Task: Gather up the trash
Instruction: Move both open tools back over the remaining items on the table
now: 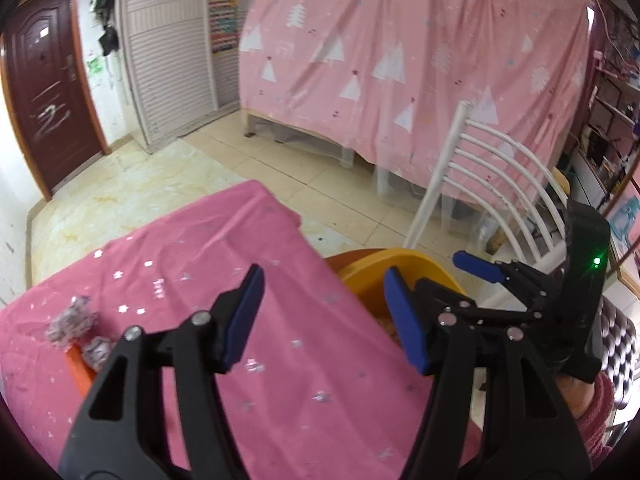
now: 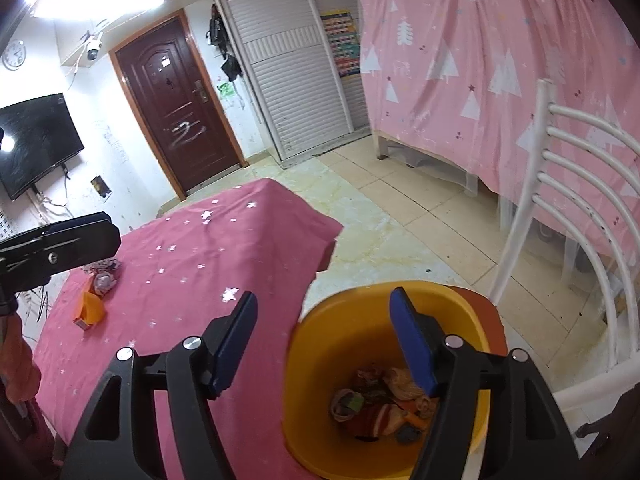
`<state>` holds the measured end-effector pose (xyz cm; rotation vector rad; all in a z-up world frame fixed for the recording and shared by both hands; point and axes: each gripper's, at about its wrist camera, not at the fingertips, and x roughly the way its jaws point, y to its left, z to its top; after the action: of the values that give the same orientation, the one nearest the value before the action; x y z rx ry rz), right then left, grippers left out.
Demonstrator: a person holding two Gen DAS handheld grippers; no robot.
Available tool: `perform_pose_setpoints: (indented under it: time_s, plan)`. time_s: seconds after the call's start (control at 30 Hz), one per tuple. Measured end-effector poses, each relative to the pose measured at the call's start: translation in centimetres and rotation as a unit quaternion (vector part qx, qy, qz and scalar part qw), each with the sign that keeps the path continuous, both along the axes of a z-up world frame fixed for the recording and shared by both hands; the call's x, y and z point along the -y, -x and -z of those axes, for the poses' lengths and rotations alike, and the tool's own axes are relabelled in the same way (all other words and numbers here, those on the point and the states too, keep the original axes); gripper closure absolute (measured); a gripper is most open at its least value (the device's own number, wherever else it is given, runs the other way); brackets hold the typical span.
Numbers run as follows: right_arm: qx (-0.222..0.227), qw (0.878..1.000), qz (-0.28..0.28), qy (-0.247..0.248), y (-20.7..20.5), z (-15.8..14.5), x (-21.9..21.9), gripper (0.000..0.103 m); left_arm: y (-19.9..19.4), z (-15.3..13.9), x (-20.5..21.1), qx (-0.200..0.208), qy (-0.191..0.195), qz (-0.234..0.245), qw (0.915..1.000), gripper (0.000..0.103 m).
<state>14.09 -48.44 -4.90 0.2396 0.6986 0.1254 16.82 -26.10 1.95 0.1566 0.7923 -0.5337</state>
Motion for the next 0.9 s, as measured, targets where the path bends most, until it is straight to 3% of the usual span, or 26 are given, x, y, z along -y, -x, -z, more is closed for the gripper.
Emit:
perform_pose_setpoints:
  time_s: [0.9]
  plan:
    - [-0.004,0.989,-0.135,0.053,-3.0,-2.2,-14.9,0.033,-2.5,-0.4,-13.4,0.008,0.015,-0.111,0.9937,0.043]
